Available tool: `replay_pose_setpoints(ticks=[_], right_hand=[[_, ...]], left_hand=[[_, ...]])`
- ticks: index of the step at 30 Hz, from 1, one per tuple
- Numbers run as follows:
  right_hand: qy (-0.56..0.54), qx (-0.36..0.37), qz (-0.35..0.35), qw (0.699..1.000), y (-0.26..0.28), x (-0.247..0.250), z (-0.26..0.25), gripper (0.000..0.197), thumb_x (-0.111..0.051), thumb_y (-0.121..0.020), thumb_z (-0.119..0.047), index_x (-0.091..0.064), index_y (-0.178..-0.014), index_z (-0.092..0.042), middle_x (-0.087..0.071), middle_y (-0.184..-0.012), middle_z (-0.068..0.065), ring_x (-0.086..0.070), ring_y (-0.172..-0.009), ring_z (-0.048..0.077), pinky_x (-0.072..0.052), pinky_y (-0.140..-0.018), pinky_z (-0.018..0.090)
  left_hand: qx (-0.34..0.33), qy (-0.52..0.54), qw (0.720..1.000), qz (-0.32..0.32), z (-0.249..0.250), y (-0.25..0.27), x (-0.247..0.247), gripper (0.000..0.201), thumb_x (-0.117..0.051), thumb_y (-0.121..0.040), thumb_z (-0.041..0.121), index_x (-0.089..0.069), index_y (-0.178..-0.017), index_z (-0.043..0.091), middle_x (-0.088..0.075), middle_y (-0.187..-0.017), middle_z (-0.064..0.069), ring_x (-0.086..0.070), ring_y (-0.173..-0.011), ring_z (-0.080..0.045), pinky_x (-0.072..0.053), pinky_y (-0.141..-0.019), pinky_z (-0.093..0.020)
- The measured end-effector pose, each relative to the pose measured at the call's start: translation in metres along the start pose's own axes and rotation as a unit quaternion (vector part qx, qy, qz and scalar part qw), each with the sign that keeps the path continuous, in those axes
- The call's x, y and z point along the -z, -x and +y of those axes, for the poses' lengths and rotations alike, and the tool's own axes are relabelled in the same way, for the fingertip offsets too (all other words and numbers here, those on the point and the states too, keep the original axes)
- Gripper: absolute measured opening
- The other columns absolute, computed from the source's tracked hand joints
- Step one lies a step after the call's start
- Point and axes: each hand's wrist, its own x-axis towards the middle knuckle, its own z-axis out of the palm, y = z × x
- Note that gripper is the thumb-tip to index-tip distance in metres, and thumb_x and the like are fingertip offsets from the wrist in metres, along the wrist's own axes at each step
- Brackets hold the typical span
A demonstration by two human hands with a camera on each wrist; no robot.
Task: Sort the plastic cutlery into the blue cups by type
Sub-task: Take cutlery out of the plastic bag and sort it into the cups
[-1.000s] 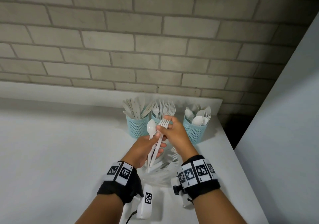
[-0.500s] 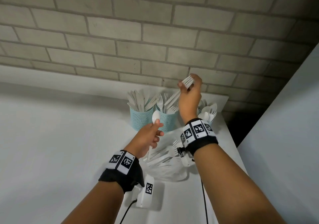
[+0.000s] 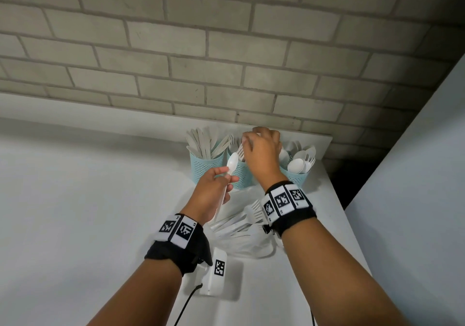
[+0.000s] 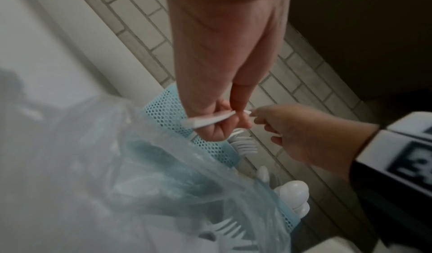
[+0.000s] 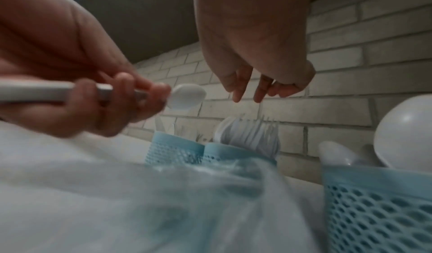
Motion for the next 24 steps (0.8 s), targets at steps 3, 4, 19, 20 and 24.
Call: replay_pose_setpoints(ticks=[3, 4, 19, 20, 24], right_hand=[[-0.174, 0.008, 0.004, 0.985, 0.021, 0.014, -0.010, 0.030, -0.050, -0.094, -0.029, -0.061, -0.118, -0.016, -0.056, -0.116, 0.007, -0.052, -0.106, 0.023, -0.047, -0.089, 0.033], [-0.246, -0.020, -0.028, 0.969, 0.028, 0.020, -0.011, 0.031, -0.051, -0.095, -0.029, -0.058, -0.123, -0.016, -0.056, -0.113, 0.006, -0.054, -0.100, 0.018, -0.052, -0.080, 0.023], [-0.292, -0.151, 0.217, 0.919, 0.021, 0.090, 0.043, 0.034, -0.055, -0.093, -0.018, -0.043, -0.125, -0.015, -0.057, -0.109, 0.006, -0.060, -0.091, 0.018, -0.050, -0.070, 0.013], [-0.259, -0.143, 0.236, 0.926, 0.019, 0.091, 0.047, 0.035, -0.055, -0.093, -0.020, -0.042, -0.126, -0.017, -0.057, -0.114, 0.008, -0.059, -0.097, 0.021, -0.051, -0.076, 0.019], [-0.128, -0.138, 0.176, 0.966, 0.013, 0.078, 0.061, 0.035, -0.053, -0.094, -0.021, -0.045, -0.126, -0.013, -0.054, -0.123, 0.014, -0.055, -0.109, 0.027, -0.047, -0.086, 0.034]], left_hand=[[-0.016, 0.001, 1.000, -0.022, 0.003, 0.005, -0.007, 0.023, -0.043, -0.098, 0.008, -0.040, -0.119, 0.015, -0.061, -0.085, -0.004, -0.043, -0.059, -0.009, -0.037, -0.051, -0.019], [-0.021, -0.003, 0.999, -0.031, 0.003, 0.007, -0.011, 0.023, -0.041, -0.099, 0.008, -0.038, -0.121, 0.016, -0.060, -0.085, -0.005, -0.042, -0.058, -0.009, -0.036, -0.049, -0.018], [-0.014, -0.588, 0.798, -0.132, -0.018, 0.012, -0.024, 0.044, -0.040, -0.099, 0.032, -0.048, -0.131, 0.003, -0.050, -0.135, -0.016, -0.048, -0.123, -0.028, -0.035, -0.102, -0.032], [-0.001, -0.628, 0.765, -0.139, -0.023, 0.012, -0.022, 0.048, -0.045, -0.096, 0.035, -0.044, -0.135, 0.006, -0.044, -0.140, -0.014, -0.043, -0.128, -0.028, -0.033, -0.104, -0.032], [0.008, -0.688, 0.712, -0.141, -0.044, 0.008, -0.017, 0.065, -0.052, -0.090, 0.046, -0.032, -0.139, 0.008, -0.038, -0.139, -0.015, -0.038, -0.129, -0.031, -0.033, -0.104, -0.036]])
